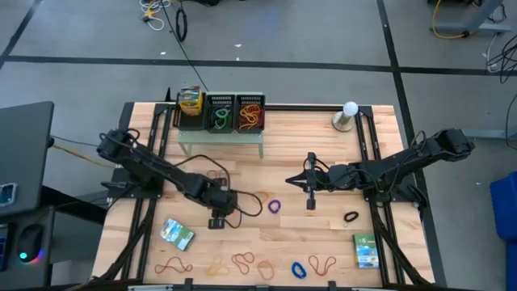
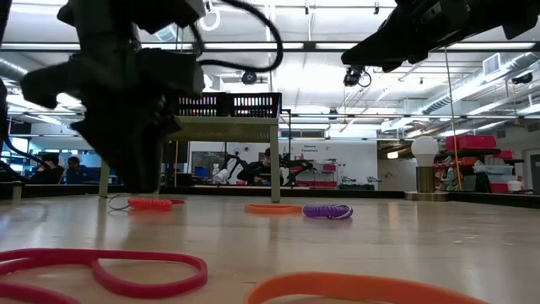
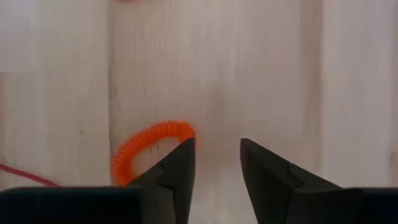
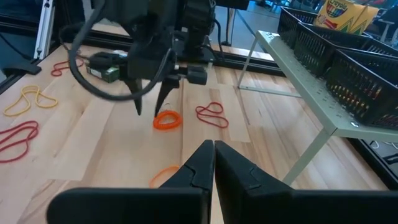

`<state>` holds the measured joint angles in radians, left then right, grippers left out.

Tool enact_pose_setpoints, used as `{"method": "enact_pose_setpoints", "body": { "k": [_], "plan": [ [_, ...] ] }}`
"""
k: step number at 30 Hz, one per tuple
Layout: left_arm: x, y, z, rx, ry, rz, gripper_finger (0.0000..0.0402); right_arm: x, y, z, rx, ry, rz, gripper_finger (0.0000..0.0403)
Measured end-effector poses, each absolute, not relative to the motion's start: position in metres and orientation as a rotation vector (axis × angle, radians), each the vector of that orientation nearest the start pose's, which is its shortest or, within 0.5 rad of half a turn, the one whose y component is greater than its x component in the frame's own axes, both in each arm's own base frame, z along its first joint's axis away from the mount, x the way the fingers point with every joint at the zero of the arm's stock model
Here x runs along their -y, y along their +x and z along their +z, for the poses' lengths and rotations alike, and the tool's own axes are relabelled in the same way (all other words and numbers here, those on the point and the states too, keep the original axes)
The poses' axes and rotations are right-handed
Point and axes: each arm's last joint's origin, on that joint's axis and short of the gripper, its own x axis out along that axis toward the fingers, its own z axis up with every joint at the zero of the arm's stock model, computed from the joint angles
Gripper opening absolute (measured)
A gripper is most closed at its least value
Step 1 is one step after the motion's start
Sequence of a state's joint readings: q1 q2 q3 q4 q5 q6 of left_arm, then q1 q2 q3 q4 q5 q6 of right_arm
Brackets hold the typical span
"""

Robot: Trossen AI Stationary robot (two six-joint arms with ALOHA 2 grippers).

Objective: Pick & Place Office Desk Supplies
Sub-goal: Put the orange spring keychain into the middle black bin on the shelf

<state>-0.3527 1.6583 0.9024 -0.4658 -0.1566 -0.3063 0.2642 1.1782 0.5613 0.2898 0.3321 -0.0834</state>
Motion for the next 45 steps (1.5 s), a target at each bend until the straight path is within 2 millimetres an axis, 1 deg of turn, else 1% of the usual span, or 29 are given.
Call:
{"method": "enact_pose_setpoints", "body": {
  "k": [6,9,13,16,18,22,24,26,30,33,37,40,42,45],
  "plan": [
    [0.095,0.273,0.148,-1.235,0.148,0.092,0.0139,-0.055,0.238,0.224,-0.315,-0.179,-0.054,0.0023],
    [0.095,0.274,0.145,-1.242,0.154,0.093,0.0134,-0.055,0.238,0.224,-0.314,-0.178,-0.055,0.0023],
    [0.098,0.277,0.133,-1.286,0.165,0.051,0.0120,-0.055,0.238,0.224,-0.314,-0.179,-0.055,0.0023],
    [0.099,0.278,0.125,-1.318,0.175,0.027,0.0100,-0.054,0.238,0.224,-0.314,-0.179,-0.055,0.0023],
    [0.099,0.279,0.125,-1.324,0.201,0.004,0.0082,-0.054,0.238,0.224,-0.314,-0.180,-0.055,0.0023],
    [0.100,0.284,0.138,-1.321,0.255,0.027,0.0030,-0.054,0.238,0.224,-0.314,-0.180,-0.058,0.0023],
    [0.099,0.287,0.153,-1.293,0.278,0.055,0.0014,-0.054,0.238,0.224,-0.314,-0.181,-0.058,0.0023],
    [0.099,0.292,0.174,-1.222,0.265,0.074,0.0013,-0.054,0.238,0.224,-0.314,-0.181,-0.058,0.0023],
    [0.090,0.291,0.209,-1.127,0.196,0.106,0.0013,-0.055,0.238,0.224,-0.312,-0.181,-0.057,0.0023],
    [0.080,0.285,0.247,-0.988,0.153,0.174,0.0013,-0.054,0.238,0.225,-0.310,-0.179,-0.058,0.0023],
    [0.060,0.269,0.290,-0.824,0.083,0.292,0.0013,-0.054,0.238,0.225,-0.308,-0.169,-0.059,0.0023],
    [0.041,0.255,0.324,-0.687,0.010,0.392,0.0013,-0.054,0.238,0.225,-0.305,-0.160,-0.060,0.0023],
    [0.027,0.248,0.337,-0.636,-0.020,0.459,0.0013,-0.055,0.238,0.225,-0.303,-0.160,-0.060,0.0023],
    [0.000,0.242,0.350,-0.598,-0.034,0.548,0.0013,-0.055,0.238,0.225,-0.303,-0.160,-0.061,0.0023]
  ]
}}
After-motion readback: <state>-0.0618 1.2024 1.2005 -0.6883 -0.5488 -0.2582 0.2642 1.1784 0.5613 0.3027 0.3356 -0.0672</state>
